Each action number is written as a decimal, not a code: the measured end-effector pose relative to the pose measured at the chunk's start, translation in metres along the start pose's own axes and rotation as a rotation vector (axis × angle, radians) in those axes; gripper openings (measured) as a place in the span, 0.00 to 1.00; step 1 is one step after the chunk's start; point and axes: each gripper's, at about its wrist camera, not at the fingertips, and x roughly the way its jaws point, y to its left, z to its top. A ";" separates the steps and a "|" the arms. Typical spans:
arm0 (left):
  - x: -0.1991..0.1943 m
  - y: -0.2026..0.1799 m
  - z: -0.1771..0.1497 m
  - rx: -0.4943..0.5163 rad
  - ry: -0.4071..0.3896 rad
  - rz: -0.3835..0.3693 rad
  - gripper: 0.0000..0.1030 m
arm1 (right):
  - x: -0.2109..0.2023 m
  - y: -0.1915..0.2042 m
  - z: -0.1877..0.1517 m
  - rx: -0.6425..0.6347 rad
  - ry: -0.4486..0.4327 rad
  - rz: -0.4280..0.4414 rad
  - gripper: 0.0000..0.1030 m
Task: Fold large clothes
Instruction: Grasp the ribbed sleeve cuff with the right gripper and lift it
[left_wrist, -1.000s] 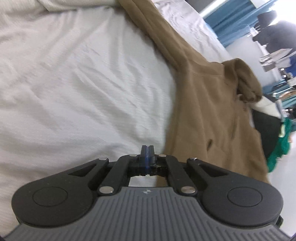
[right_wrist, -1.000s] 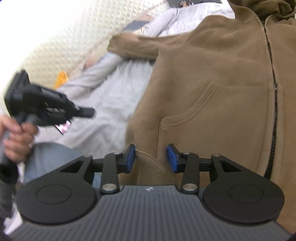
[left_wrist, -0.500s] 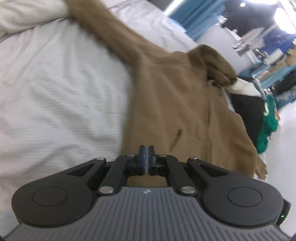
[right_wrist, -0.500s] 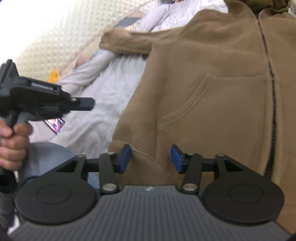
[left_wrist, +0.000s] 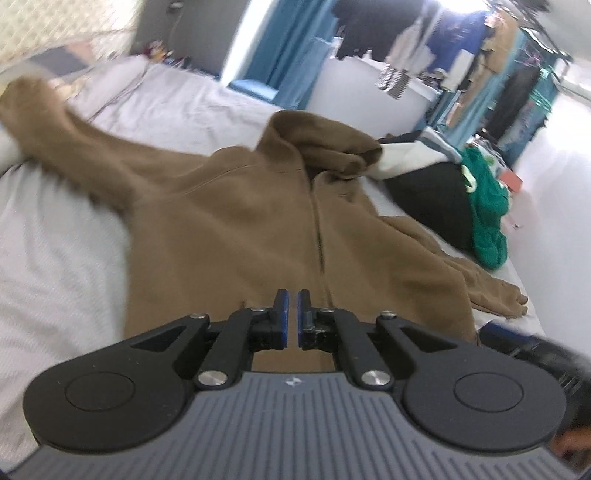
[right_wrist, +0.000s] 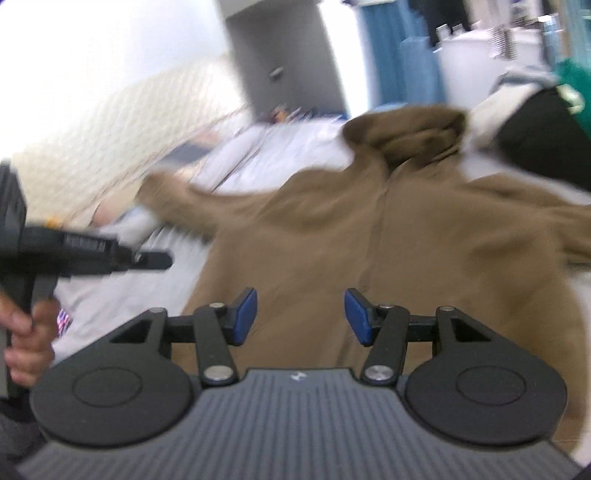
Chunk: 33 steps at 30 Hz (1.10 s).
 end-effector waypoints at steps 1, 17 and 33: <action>0.005 -0.007 0.001 0.009 0.002 -0.006 0.09 | -0.011 -0.013 0.005 0.022 -0.027 -0.026 0.54; 0.178 -0.008 -0.035 0.079 0.171 0.070 0.19 | -0.031 -0.303 0.001 0.516 -0.160 -0.433 0.71; 0.217 0.009 -0.034 -0.003 0.145 0.121 0.19 | 0.026 -0.544 -0.037 0.920 -0.461 -0.542 0.78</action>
